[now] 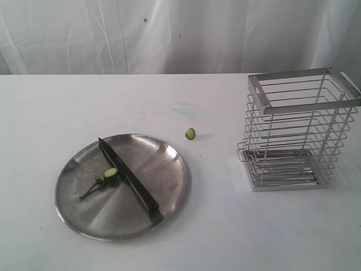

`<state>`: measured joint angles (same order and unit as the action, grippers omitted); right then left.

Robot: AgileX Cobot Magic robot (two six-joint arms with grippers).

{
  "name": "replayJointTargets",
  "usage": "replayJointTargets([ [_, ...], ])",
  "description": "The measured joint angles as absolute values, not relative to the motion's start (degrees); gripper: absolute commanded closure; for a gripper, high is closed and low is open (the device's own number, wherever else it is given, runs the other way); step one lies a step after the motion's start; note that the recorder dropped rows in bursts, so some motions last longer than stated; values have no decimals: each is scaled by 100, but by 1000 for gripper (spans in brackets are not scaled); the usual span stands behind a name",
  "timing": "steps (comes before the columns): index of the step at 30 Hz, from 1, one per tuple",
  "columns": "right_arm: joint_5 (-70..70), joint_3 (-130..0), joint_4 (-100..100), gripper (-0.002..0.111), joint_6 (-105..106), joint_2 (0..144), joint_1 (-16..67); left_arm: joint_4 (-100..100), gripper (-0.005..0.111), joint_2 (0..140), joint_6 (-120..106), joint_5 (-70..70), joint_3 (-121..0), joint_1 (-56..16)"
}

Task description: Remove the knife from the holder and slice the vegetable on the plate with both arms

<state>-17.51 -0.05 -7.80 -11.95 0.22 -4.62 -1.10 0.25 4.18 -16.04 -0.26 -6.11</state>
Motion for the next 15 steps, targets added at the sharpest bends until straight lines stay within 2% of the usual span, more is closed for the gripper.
replayJointTargets([
  [15,-1751,-5,-780,108,-1195,22,-462,-110,107,25,539,-1185,-21,-611],
])
